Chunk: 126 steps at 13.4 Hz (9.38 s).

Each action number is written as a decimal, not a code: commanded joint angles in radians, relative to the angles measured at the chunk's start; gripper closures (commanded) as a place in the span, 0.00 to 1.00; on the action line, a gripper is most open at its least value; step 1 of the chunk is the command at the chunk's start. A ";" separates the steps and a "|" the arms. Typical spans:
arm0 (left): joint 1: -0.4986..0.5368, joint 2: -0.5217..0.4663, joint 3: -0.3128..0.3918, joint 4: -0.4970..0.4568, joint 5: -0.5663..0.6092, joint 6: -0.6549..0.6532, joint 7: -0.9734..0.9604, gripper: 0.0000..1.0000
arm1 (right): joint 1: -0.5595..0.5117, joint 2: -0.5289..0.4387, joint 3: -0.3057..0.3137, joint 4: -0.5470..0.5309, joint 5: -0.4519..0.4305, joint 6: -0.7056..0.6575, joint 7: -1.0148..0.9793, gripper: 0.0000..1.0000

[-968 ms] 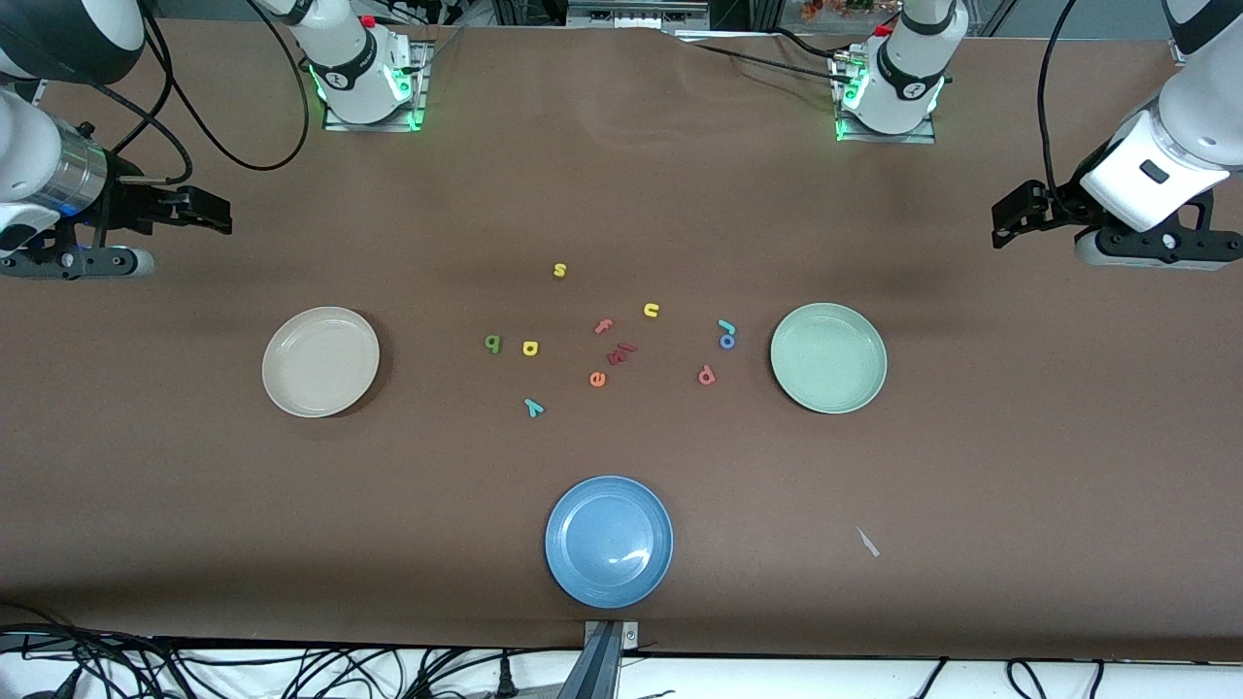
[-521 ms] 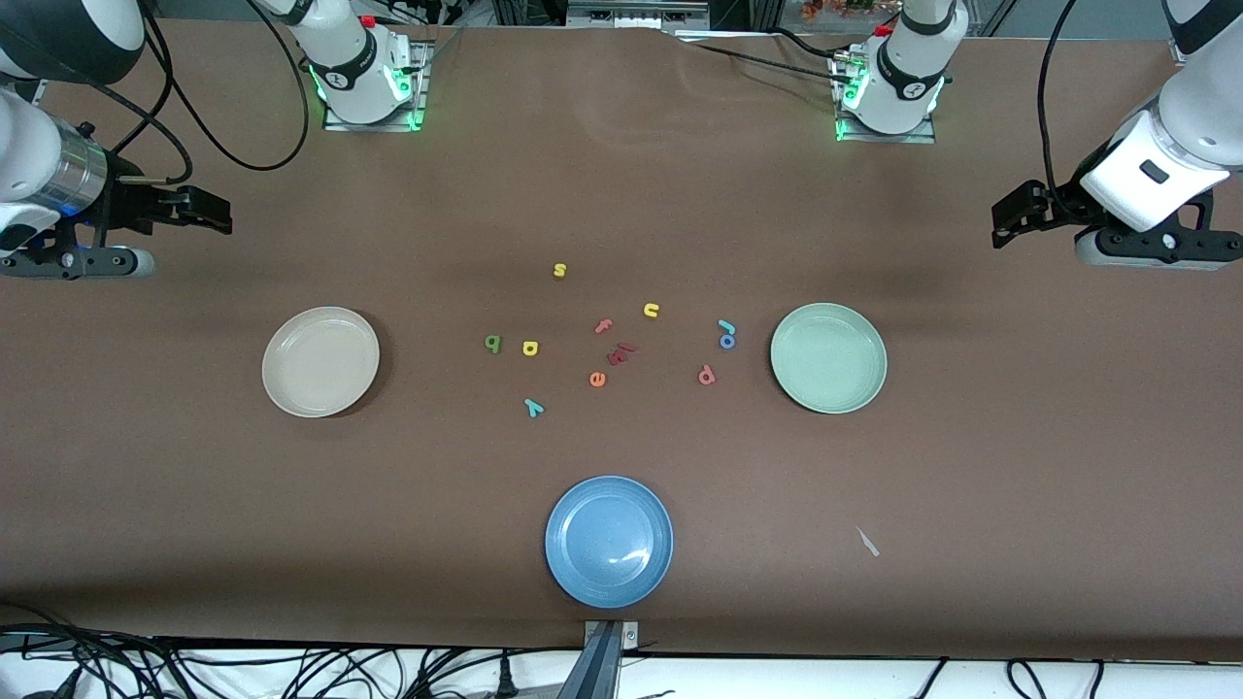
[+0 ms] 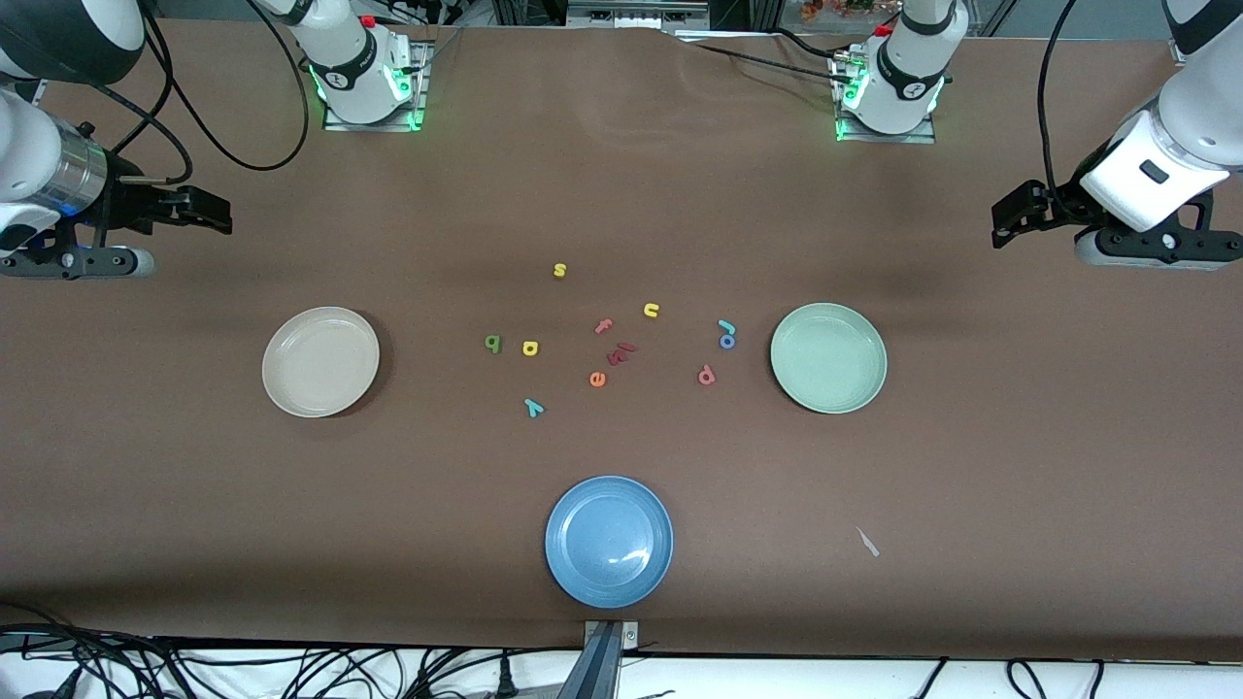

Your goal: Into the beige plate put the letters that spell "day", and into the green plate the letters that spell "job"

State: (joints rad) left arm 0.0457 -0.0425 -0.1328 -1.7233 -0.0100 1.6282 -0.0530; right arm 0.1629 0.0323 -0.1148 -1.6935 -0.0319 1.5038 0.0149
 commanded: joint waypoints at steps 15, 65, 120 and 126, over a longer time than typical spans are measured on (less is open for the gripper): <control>0.002 0.010 -0.001 0.027 -0.018 -0.022 0.005 0.00 | 0.000 -0.006 -0.002 0.011 0.012 -0.019 -0.013 0.00; -0.069 0.081 -0.031 0.036 -0.016 -0.039 0.018 0.00 | 0.000 -0.006 0.000 0.008 0.012 -0.013 -0.013 0.00; -0.386 0.694 -0.114 -0.105 0.068 0.639 -0.993 1.00 | 0.411 0.531 0.060 -0.301 0.152 1.089 0.531 0.77; -0.374 0.649 -0.116 -0.095 0.059 0.583 -0.981 1.00 | 0.408 0.523 0.058 -0.279 0.152 1.054 0.519 1.00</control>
State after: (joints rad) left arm -0.3375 0.6466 -0.2434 -1.8237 0.0260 2.2627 -1.0248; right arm 0.5786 0.5553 -0.0647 -1.9969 0.0977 2.5809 0.5483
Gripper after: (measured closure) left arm 0.885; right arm 0.731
